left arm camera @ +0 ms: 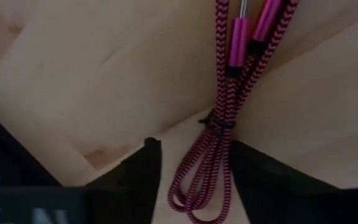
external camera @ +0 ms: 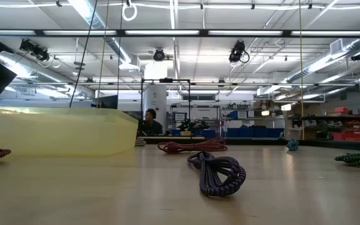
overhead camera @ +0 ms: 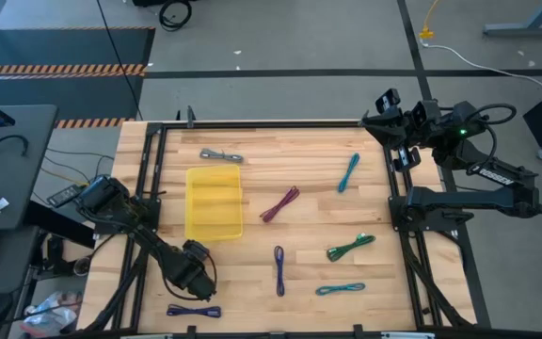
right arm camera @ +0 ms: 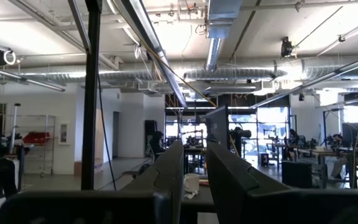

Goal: Pick and place USB-C Cables
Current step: Put the bottom pink charger cable into the yellow bin

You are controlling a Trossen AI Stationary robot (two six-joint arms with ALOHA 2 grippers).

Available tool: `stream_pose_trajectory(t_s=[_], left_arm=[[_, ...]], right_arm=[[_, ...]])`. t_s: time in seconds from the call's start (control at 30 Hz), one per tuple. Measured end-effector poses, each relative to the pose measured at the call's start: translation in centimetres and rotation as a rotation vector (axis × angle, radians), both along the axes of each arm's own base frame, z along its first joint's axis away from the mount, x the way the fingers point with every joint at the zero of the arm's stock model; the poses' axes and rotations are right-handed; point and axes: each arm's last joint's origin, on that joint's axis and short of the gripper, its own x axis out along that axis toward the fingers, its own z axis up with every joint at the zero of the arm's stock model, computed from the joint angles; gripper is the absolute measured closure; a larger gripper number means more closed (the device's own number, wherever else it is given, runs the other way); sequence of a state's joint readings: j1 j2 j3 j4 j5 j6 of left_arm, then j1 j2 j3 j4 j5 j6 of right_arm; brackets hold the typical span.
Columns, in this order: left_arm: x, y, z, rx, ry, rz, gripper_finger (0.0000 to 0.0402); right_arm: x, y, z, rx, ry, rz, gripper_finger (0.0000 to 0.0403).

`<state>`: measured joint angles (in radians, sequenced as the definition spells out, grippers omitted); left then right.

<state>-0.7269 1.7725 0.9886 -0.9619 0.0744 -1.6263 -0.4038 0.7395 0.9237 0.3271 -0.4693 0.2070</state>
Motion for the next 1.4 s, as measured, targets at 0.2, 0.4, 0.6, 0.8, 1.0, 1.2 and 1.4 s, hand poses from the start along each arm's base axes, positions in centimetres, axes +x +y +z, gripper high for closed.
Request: stream_pose_trajectory(t_s=[0.2,0.4,0.6,0.8,1.0,1.2,1.4], left_arm=[[0.1,-0.1,0.0,-0.018,-0.013,-0.069,0.0167],[0.4,-0.3,0.0,-0.04,-0.044,-0.068,0.0184],[0.1,-0.1,-0.8,-0.082,-0.048,-0.055,0.0197],[-0.2,0.5,-1.4,-0.116,-0.017,-0.014,0.02],[0.0,0.8,-1.3,-0.136,-0.028,-0.003,0.023],[0.2,0.6,-1.4,-0.152,-0.056,0.019,0.0335],[0.4,0.6,-0.7,-0.16,-0.092,0.024,0.0383]], right_arm=[[0.0,0.0,0.0,0.006,-0.003,-0.012,0.0327],[0.0,0.0,0.0,0.007,-0.003,-0.013,0.0327],[0.0,0.0,0.0,0.007,-0.003,-0.013,0.0327],[0.0,0.0,0.0,0.007,-0.003,-0.013,0.0327],[0.0,0.0,0.0,0.006,-0.004,-0.013,0.0327],[0.0,0.0,0.0,0.006,-0.004,-0.013,0.0327],[0.0,0.0,0.0,0.007,-0.004,-0.013,0.0327]])
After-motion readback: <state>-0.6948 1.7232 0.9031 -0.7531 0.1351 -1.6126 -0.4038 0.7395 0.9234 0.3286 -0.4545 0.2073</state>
